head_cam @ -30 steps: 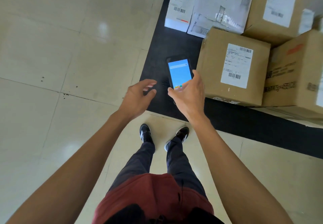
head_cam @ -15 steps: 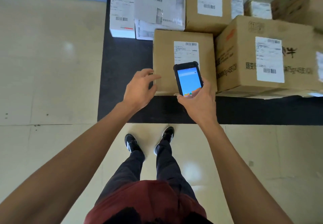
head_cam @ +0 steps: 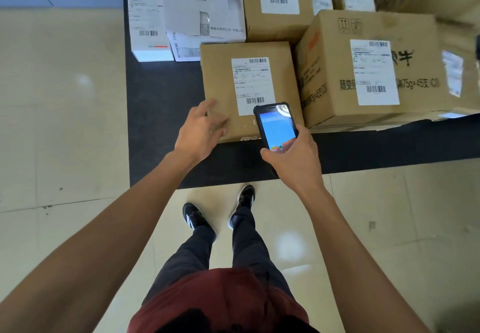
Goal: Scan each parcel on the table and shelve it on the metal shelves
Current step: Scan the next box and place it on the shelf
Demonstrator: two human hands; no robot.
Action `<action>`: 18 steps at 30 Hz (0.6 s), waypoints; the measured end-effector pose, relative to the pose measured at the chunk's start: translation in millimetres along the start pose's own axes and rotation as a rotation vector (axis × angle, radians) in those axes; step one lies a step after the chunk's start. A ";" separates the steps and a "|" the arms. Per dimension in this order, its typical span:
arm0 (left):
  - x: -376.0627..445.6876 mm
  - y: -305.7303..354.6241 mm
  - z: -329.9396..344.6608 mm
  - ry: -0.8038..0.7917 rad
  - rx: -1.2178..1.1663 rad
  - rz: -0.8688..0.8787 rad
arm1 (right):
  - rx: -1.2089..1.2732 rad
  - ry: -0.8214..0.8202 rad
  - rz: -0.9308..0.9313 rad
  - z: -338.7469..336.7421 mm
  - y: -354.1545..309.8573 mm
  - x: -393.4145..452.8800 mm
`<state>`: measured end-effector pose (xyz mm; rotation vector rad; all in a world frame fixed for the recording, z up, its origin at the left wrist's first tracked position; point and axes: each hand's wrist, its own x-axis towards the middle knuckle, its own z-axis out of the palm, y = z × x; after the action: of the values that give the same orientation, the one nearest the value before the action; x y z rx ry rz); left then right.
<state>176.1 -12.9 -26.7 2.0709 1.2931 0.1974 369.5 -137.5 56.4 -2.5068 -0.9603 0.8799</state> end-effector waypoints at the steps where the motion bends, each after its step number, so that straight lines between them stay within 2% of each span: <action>1: 0.0 -1.0 0.9 -0.002 -0.010 -0.004 | 0.003 -0.003 0.005 0.0 0.6 -1.8; 9: 3.8 -3.7 8.6 0.000 -0.118 -0.054 | -0.076 -0.066 0.021 -2.7 9.6 -16.3; 18: 5.7 -4.7 11.5 -0.021 -0.113 -0.058 | -0.105 -0.073 0.031 -5.7 16.9 -26.3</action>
<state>180.7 -12.1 -39.6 1.9337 1.2975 0.2168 366.1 -168.2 64.0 -2.5996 -1.0176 0.9606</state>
